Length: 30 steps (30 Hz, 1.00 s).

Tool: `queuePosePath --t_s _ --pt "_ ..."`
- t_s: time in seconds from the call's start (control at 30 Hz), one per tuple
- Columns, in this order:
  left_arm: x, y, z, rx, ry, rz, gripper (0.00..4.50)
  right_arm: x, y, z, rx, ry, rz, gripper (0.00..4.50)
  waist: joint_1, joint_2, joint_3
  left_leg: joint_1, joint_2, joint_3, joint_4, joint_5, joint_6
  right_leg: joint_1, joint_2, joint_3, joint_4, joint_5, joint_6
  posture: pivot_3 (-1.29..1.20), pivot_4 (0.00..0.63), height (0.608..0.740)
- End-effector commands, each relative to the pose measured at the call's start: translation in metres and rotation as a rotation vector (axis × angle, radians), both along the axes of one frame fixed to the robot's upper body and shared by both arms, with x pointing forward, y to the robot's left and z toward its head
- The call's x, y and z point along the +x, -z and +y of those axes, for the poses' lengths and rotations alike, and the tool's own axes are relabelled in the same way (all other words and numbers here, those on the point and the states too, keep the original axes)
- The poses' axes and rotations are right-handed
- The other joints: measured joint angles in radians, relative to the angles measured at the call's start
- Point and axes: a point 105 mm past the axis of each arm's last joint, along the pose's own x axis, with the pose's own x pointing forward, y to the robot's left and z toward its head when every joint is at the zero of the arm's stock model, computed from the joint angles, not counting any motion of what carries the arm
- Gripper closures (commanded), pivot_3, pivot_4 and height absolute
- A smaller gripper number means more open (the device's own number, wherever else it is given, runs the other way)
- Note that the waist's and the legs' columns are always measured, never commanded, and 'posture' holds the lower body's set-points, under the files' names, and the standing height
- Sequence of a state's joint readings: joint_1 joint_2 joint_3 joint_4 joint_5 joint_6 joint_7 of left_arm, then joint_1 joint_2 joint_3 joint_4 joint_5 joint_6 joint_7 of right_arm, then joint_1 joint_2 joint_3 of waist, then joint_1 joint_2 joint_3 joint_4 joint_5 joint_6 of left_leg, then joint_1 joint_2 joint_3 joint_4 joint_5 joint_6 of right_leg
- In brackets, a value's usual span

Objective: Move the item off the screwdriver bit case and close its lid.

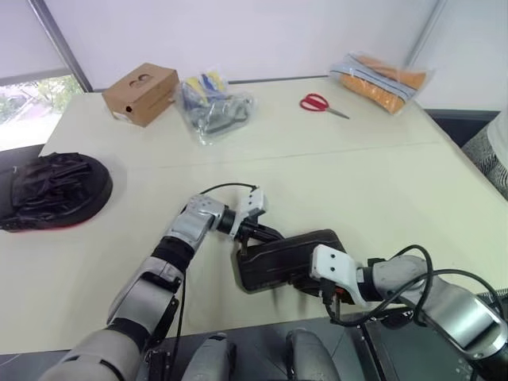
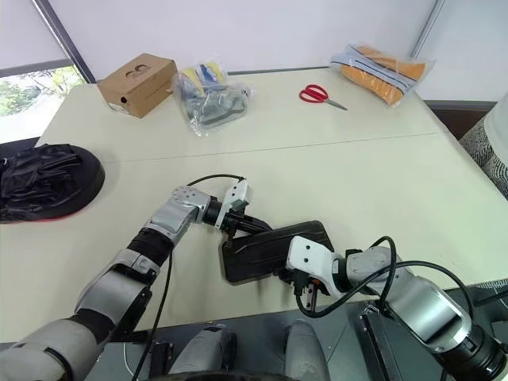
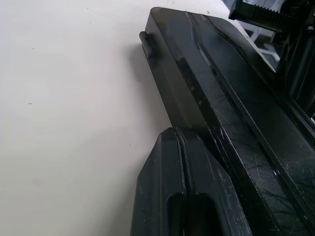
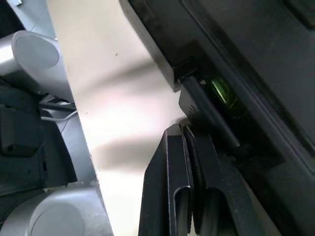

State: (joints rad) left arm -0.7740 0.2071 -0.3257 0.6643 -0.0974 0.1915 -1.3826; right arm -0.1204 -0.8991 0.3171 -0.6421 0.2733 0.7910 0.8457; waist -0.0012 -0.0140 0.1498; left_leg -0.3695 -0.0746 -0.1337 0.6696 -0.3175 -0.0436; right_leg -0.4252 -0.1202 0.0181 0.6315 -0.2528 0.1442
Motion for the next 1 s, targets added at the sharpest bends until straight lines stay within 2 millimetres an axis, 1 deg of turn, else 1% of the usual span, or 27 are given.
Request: queuePosePath --t_s 0.03,0.1,0.17,0.27,0.4,0.5,0.6,0.73,0.83,0.93,1.0 --pt "-0.026 0.025 -0.008 0.042 0.100 0.090 4.50 0.035 -0.019 -0.011 -0.035 0.117 -0.199 4.42 -0.007 0.000 0.000 0.000 0.000 0.000 0.000 0.000 0.000 0.000 0.000 0.000 0.000 0.000 0.000 0.00 0.150 0.740" --pt "-0.029 0.027 -0.007 0.046 0.110 0.099 4.50 0.038 -0.021 -0.010 -0.034 0.123 -0.217 4.42 -0.012 -0.001 -0.002 0.000 0.000 0.000 0.000 0.000 0.000 0.000 0.000 0.000 0.000 0.000 0.000 0.00 0.150 0.740" --pt "-0.030 0.027 -0.007 0.046 0.110 0.097 4.50 0.038 -0.022 -0.008 -0.029 0.117 -0.209 4.42 -0.014 -0.001 -0.002 0.002 0.000 0.000 -0.001 0.000 0.000 0.001 0.000 0.000 0.000 0.000 0.000 0.00 0.150 0.740" --pt "-0.022 0.022 -0.007 0.028 0.072 0.070 4.50 0.030 -0.022 -0.006 -0.021 0.089 -0.174 4.42 -0.013 -0.001 -0.003 0.002 0.001 0.000 -0.001 0.000 0.000 0.001 0.001 0.000 0.000 0.000 0.000 0.00 0.150 0.740" --pt "-0.002 -0.002 -0.006 -0.044 -0.014 0.031 4.50 0.008 -0.024 -0.003 -0.013 0.015 -0.095 4.42 -0.006 -0.001 -0.003 0.002 0.000 0.000 -0.001 0.000 0.000 0.001 0.001 0.000 0.000 0.000 0.000 0.00 0.150 0.740" --pt "0.011 -0.027 0.005 -0.103 -0.076 0.007 4.50 -0.009 -0.028 -0.005 -0.028 -0.027 -0.063 4.42 0.002 -0.001 -0.003 -0.001 0.000 -0.001 0.000 0.000 0.000 0.000 0.000 0.000 -0.001 0.000 0.000 0.00 0.150 0.740" --pt "0.016 -0.045 0.018 -0.143 -0.116 -0.002 4.50 -0.014 -0.036 -0.010 -0.033 -0.014 -0.068 4.42 0.004 -0.001 -0.002 -0.003 0.000 -0.001 0.000 0.000 0.000 -0.002 0.000 0.000 -0.001 0.000 0.000 0.00 0.150 0.740" --pt "0.019 -0.057 0.037 -0.151 -0.159 -0.024 4.50 -0.012 -0.045 -0.022 -0.066 0.029 -0.100 4.42 0.009 -0.001 -0.002 -0.002 0.000 -0.001 0.000 0.000 0.000 -0.002 0.000 0.000 0.000 0.000 0.000 0.00 0.150 0.740" --pt "0.013 -0.066 0.053 -0.166 -0.178 0.006 4.50 -0.010 -0.056 -0.035 -0.098 0.066 -0.137 4.42 0.012 -0.001 -0.002 -0.003 0.000 0.000 0.000 0.000 0.000 -0.002 0.000 0.000 -0.001 0.000 0.000 0.00 0.150 0.740" --pt "-0.001 -0.080 0.074 -0.171 -0.185 0.023 4.50 -0.004 -0.086 -0.050 -0.114 0.099 -0.208 4.42 0.011 0.000 -0.001 -0.003 0.000 0.000 0.000 0.000 0.000 -0.002 0.000 0.000 -0.001 0.000 0.000 0.00 0.150 0.740" --pt "-0.007 -0.085 0.082 -0.166 -0.191 0.026 4.50 -0.001 -0.101 -0.056 -0.113 0.110 -0.237 4.42 0.012 0.000 -0.001 -0.003 0.000 -0.001 0.000 0.000 0.000 -0.002 0.000 0.001 0.000 0.000 0.000 0.00 0.150 0.740"
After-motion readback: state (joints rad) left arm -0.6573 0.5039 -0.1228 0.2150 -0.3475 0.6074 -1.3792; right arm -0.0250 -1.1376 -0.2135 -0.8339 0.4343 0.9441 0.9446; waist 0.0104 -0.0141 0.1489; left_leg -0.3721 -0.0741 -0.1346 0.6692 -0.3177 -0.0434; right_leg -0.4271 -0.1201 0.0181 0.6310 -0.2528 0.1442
